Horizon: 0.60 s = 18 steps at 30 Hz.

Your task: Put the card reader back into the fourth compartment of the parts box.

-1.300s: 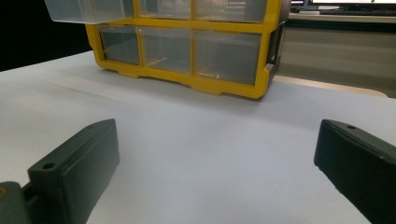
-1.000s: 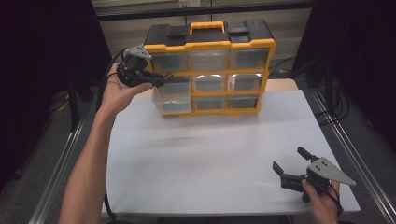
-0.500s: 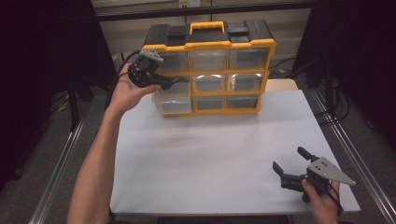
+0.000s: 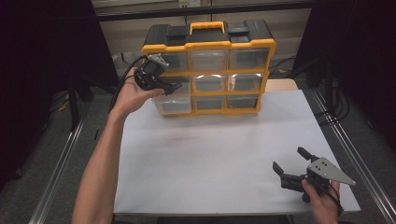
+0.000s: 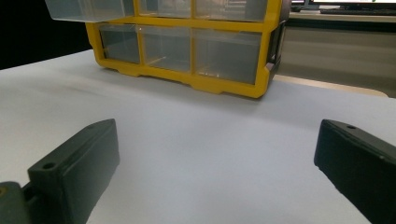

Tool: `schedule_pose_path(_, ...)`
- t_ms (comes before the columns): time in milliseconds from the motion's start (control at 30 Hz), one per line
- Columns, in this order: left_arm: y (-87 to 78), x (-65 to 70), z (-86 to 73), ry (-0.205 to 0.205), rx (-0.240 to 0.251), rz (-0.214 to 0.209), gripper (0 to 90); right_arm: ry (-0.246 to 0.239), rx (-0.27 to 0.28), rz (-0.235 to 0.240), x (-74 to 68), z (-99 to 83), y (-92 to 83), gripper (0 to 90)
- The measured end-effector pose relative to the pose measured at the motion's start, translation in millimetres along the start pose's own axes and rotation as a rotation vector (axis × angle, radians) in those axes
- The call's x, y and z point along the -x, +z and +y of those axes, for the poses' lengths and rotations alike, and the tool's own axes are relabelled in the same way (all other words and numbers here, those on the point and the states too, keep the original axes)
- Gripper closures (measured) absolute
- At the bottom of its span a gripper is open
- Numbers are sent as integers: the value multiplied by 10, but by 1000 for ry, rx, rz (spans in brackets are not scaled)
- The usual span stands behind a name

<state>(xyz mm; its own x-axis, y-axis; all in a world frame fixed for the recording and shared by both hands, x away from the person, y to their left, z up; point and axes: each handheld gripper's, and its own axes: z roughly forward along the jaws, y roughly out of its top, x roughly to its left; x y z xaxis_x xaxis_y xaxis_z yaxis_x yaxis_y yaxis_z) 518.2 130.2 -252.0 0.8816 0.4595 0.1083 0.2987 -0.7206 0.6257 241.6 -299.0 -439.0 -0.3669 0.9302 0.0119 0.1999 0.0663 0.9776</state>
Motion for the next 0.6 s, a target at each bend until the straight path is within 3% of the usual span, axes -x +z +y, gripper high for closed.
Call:
schedule_pose_path(100, 34, 7, -13, -23, 3, 0, 736, -1, 0, 3, 2, -1, -3, 1)
schedule_pose_path(133, 35, -7, -19, -6, -18, -1, 736, 0, -1, 2, 2, -1, -4, 1)
schedule_pose_path(233, 67, -21, -42, -14, -26, -8, 736, -1, -2, 2, 2, 0, -6, 1)
schedule_pose_path(267, 94, -8, -53, -36, -14, -10, 736, -1, -2, 2, 2, 0, -5, 1)
schedule_pose_path(300, 96, -26, -54, -7, -41, -12, 736, 0, -1, 1, 3, -1, -5, 1)
schedule_pose_path(367, 120, -26, -61, -14, -40, -15, 736, -1, 0, 1, 3, -2, -1, 1)
schedule_pose_path(400, 140, -14, -65, -38, -23, -15, 736, 0, -3, 2, 2, -1, -1, 1)
schedule_pose_path(433, 135, -32, -61, -14, -44, -19, 736, -2, -1, 0, 3, -1, 0, 1)
schedule_pose_path(467, 142, -31, -61, -19, -43, -16, 736, -2, -1, 1, 2, -1, -2, 1)
schedule_pose_path(500, 161, -17, -63, -49, -22, -14, 736, -2, -2, 2, 2, -1, -3, 1)
schedule_pose_path(533, 155, -41, -58, -24, -46, -21, 736, -1, 0, 3, 3, -2, -1, 1)
schedule_pose_path(600, 171, -34, -51, -36, -45, -11, 736, 0, 0, 1, 4, -2, -1, 1)
